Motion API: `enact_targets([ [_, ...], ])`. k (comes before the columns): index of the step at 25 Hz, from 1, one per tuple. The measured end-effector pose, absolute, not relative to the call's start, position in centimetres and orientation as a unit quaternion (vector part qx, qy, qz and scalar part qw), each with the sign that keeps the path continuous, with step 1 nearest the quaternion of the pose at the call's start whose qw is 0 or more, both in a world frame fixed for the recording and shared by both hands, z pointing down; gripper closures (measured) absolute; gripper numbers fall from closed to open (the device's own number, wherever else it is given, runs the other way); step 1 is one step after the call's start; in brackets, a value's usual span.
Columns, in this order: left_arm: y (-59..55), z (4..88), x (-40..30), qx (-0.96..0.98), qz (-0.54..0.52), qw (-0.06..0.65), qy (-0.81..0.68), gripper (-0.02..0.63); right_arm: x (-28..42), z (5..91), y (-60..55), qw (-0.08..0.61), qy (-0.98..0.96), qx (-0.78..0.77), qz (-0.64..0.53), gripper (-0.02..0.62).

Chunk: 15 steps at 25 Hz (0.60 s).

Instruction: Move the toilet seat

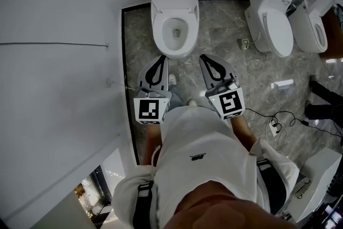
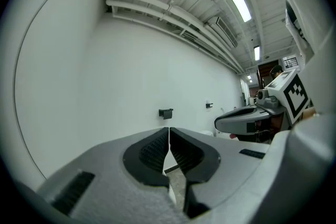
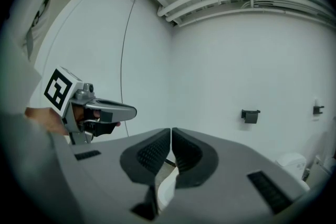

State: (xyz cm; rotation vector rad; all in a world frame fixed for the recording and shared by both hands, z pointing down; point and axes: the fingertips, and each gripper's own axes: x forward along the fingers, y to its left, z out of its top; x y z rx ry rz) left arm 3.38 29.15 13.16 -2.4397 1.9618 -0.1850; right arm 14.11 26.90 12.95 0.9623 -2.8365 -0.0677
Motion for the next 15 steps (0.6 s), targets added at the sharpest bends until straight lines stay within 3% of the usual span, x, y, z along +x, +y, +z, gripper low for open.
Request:
enact_targets([
  [15, 20.2, 15.0, -3.1, -0.803, -0.046, -0.018, 0.594, 0.575, 7.8, 14.0, 18.6, 0.087, -0.929, 0.358, -0.008, 0.563],
])
